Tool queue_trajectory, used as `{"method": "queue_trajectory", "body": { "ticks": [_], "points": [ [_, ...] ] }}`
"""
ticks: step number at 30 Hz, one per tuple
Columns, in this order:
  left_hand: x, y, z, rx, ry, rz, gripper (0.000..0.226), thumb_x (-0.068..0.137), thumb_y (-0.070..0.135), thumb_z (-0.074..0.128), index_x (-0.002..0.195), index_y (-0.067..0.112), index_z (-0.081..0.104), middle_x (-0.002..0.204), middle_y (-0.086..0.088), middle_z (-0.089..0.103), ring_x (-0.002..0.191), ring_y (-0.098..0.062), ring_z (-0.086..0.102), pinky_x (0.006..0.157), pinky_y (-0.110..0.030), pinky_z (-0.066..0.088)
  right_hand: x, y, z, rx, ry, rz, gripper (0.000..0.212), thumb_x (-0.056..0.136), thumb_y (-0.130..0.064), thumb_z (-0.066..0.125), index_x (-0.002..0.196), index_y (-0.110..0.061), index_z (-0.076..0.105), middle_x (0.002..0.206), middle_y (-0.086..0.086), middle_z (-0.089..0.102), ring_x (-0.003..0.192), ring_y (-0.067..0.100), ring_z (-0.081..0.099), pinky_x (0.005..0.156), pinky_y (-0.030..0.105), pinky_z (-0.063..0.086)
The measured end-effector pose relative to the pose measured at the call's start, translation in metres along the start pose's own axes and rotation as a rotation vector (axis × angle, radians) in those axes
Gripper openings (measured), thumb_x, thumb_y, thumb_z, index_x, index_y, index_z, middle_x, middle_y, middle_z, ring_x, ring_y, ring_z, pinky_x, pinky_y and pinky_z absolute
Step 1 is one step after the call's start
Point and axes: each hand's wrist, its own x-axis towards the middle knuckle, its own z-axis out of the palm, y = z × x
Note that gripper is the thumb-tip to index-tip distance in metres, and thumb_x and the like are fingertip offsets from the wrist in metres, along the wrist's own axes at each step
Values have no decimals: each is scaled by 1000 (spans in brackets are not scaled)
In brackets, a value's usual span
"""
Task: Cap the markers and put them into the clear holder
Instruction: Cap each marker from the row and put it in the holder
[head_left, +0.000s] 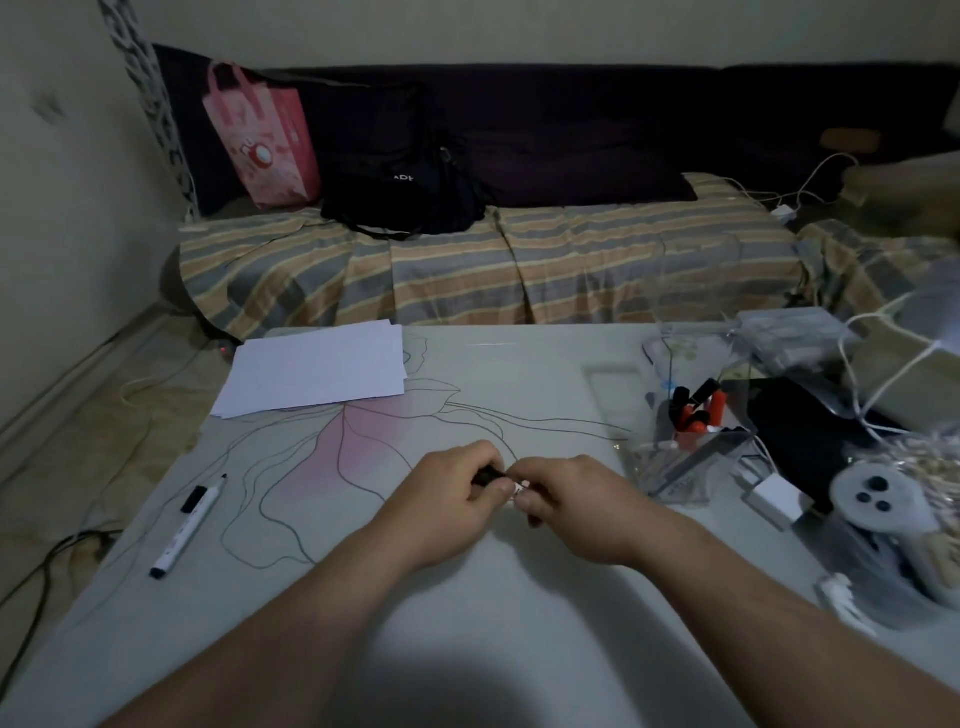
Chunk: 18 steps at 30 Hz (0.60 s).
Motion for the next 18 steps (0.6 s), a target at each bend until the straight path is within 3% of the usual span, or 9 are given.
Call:
{"method": "queue_trajectory", "body": {
  "ticks": [3,5,7,9,11,14,16,18],
  "points": [
    [6,11,8,-229,58,-132,27,87,38,72,106,38,53,76,11,66,62,0,54,64,-21,43,-9,5,-9,-65,8,44,11,98,-35,56,103,-27,62,93,-4,72,92,18,62,80,37,51],
    [12,21,19,-369,101,-175,30,88,37,71,110,42,51,82,12,73,71,-2,63,72,-25,48,-15,8,-19,-68,65,61,11,97,-32,59,105,-26,63,98,0,70,93,22,62,82,40,51],
    [19,33,35,-474,119,-181,29,90,36,67,112,45,49,87,11,76,81,-8,68,78,-31,52,-22,11,-34,-30,193,69,28,97,-27,62,124,-29,59,104,-2,70,92,22,65,83,41,54],
    [23,51,51,-504,102,-141,28,90,33,67,112,43,52,90,11,73,78,-7,66,79,-30,53,-32,14,-55,62,392,109,57,97,-23,63,144,-43,38,108,-5,68,82,16,69,78,40,58],
    [28,70,68,-429,63,-48,24,90,30,65,112,36,59,96,11,68,78,-5,62,83,-31,54,-44,20,-80,142,628,140,70,97,-19,64,147,-51,27,110,-8,64,72,10,70,70,37,59],
    [34,87,91,-193,-27,110,32,90,30,62,122,33,62,123,11,58,102,-7,58,99,-31,48,-60,44,-109,212,938,163,60,97,-14,65,140,-46,36,111,-6,62,71,7,70,59,24,54],
    [36,93,102,-128,-63,144,43,90,31,60,133,34,57,141,11,45,127,-11,48,111,-35,40,-64,65,-113,223,1056,209,50,98,-16,64,135,-39,41,108,-6,62,72,1,67,59,16,48],
    [36,98,107,-60,-71,169,52,92,30,59,142,36,48,154,11,30,138,-16,35,116,-38,36,-62,83,-108,256,1095,239,42,99,-18,63,135,-32,46,105,-9,63,70,-6,64,61,10,48]
  ]
}}
